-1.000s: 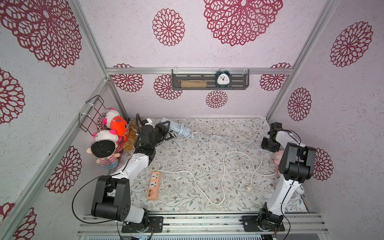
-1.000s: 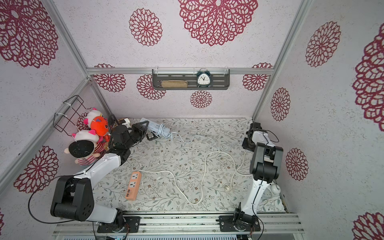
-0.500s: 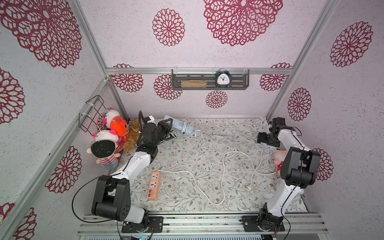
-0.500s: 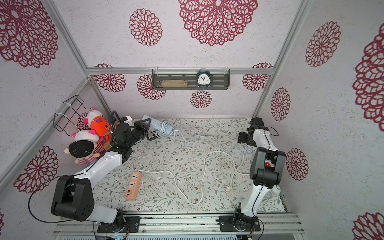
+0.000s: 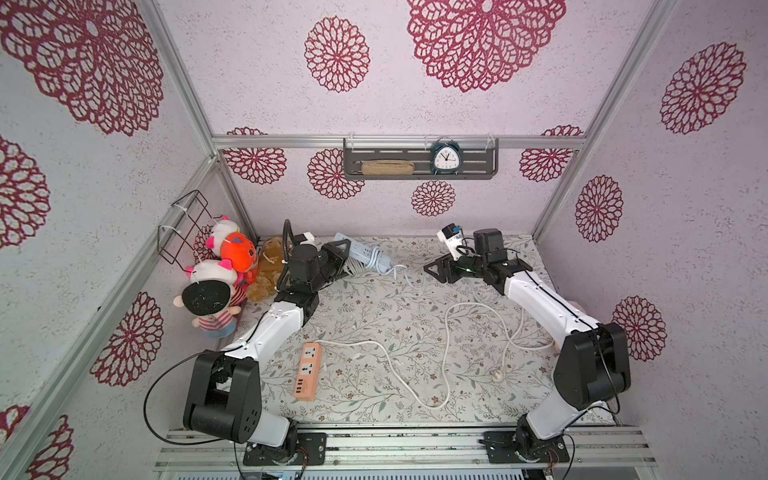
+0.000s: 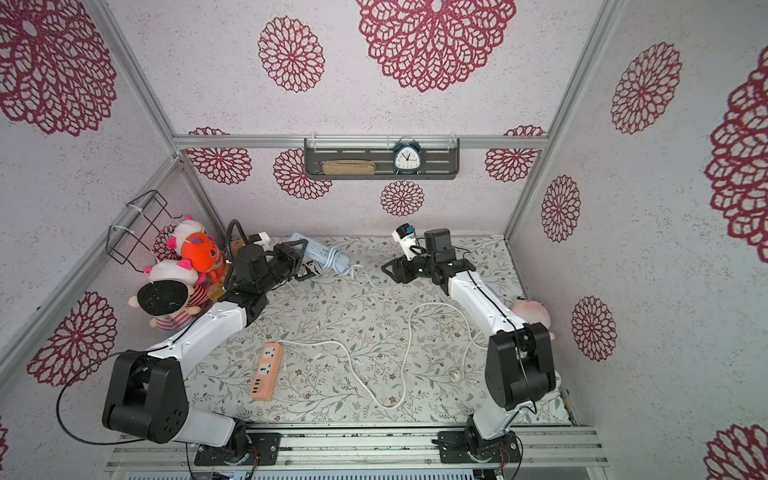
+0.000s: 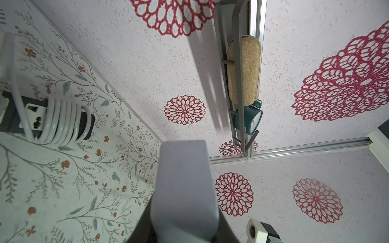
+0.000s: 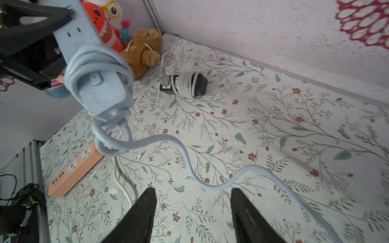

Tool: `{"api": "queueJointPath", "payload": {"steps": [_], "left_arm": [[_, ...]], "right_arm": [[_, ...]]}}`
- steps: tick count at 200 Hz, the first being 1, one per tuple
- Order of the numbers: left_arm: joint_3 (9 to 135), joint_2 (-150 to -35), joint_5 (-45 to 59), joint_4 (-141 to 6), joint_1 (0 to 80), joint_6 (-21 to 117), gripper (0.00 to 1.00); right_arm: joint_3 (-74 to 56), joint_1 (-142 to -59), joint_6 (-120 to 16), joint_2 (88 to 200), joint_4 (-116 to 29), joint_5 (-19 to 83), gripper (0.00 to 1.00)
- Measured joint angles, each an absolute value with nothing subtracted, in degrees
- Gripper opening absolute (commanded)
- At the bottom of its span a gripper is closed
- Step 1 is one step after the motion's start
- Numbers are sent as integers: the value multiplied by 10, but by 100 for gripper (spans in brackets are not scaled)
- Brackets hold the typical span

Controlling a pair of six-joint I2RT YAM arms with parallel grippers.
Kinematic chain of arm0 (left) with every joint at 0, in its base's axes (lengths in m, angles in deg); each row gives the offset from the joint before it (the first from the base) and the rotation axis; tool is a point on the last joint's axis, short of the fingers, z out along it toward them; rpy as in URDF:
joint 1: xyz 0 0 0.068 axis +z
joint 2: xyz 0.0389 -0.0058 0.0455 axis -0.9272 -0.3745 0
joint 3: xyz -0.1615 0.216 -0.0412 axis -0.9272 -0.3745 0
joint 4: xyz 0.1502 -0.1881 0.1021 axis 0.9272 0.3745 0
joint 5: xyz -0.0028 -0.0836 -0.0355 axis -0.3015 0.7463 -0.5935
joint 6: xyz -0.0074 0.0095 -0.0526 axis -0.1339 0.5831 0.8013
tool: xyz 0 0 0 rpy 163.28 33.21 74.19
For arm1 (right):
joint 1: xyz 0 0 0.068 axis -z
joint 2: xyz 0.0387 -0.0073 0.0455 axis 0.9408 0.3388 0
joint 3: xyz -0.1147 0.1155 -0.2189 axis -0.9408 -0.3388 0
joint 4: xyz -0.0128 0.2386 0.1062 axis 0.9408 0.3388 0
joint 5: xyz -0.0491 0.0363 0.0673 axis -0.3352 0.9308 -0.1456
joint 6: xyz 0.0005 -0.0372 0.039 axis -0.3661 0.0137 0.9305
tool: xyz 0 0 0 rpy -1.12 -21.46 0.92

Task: Unwrap the cord wrapped around the power strip
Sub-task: Unwrap the power cord from the power strip.

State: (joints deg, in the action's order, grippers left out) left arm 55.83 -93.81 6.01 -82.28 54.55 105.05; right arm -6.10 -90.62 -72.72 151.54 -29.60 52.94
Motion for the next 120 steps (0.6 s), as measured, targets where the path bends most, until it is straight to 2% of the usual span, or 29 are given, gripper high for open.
{"api": "queueJointPath", "payload": {"steps": [39,57,65,79,103,120], "left_arm": [[558,-941,70,-827,545,1057,0],[558,-948,75,-828,545,1060,0],[558,-951,77,-828,545,1061,0],[558,-955,79,-828,545,1062,0],[558,-958,73,-832,545,1062,0],[556,-960,68,-840,545,1062,0]], "right_arm": [[-30,-952,-739,1552,-296,559,72],[-24,-958,-739,1557,-297,565,69],[-19,-958,-739,1562,-297,567,62],[-6,-958,-738,1573,-299,568,43],[5,-958,-746,1584,-300,578,15],[4,-958,-743,1583,-297,585,0]]}}
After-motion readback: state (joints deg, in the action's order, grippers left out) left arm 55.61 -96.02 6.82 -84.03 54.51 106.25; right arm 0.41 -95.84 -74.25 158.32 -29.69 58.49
